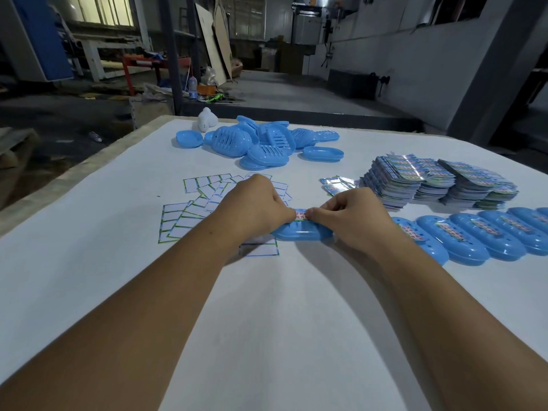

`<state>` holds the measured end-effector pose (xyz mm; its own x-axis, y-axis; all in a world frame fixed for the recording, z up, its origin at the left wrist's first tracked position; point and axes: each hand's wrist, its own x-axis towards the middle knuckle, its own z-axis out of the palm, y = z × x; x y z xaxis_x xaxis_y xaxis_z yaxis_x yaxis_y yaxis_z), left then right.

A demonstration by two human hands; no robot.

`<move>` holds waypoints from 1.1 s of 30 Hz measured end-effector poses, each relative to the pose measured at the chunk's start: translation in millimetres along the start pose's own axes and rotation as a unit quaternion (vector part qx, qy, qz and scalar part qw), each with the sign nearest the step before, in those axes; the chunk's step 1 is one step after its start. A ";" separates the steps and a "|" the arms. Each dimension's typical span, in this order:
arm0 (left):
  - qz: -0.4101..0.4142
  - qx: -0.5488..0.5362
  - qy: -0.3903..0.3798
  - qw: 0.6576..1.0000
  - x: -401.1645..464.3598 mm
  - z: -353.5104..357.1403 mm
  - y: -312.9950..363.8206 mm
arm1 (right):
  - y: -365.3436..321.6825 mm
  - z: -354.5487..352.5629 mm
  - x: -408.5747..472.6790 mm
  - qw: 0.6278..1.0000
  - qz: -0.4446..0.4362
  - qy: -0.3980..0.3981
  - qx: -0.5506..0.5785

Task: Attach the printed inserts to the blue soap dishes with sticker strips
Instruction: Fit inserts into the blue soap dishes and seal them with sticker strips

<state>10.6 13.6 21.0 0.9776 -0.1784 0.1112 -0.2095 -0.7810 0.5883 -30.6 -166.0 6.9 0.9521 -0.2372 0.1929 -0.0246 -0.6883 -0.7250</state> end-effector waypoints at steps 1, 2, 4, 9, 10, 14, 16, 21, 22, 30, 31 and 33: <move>0.001 0.003 -0.002 1.000 0.1 0.2 0.1 | -0.1 -0.2 -0.2 1.000 0.001 -0.001 -0.001; 0.003 0.006 -0.004 1.000 0.1 0.3 0.1 | -0.3 -0.3 -0.4 1.000 0.002 -0.001 -0.002; 0.006 0.014 -0.009 1.000 -0.3 -0.2 0.2 | -0.6 -0.5 -0.5 1.000 0.003 -0.003 -0.002; 0.011 0.048 0.011 0.999 -2.4 0.7 1.9 | -2.5 0.4 -1.3 1.000 0.004 0.000 -0.013; 0.012 0.059 0.019 0.998 -2.9 1.7 2.8 | -3.0 0.9 -1.9 1.000 0.002 0.003 -0.020; 0.022 0.114 0.052 0.992 -5.3 6.7 7.6 | -6.6 3.4 -4.2 0.998 -0.003 0.028 -0.064; 0.033 0.143 0.070 0.987 -5.8 8.6 10.4 | -9.6 4.6 -6.1 0.995 -0.005 0.038 -0.090; 0.051 0.188 0.080 0.978 -5.4 10.5 13.7 | -16.0 3.9 -7.4 0.987 -0.007 0.052 -0.149; 0.053 0.197 0.083 0.976 -4.6 10.9 13.7 | -16.4 2.8 -6.1 0.987 -0.002 0.047 -0.153; -0.002 0.115 0.014 0.993 4.1 7.5 -3.4 | -7.1 -2.1 1.3 0.997 0.028 -0.017 -0.066; -0.009 0.073 -0.002 0.997 4.9 6.9 -5.0 | -6.1 -1.8 0.9 0.998 0.017 -0.020 -0.049; -0.015 -0.014 0.000 1.000 6.0 5.9 -7.8 | -5.7 0.0 -0.6 0.999 -0.029 -0.011 -0.036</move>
<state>18.0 15.1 12.3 0.9837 -0.1544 0.0927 -0.1785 -0.7692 0.6136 -31.0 -162.0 11.0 0.9590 -0.1817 0.2175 0.0087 -0.7483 -0.6633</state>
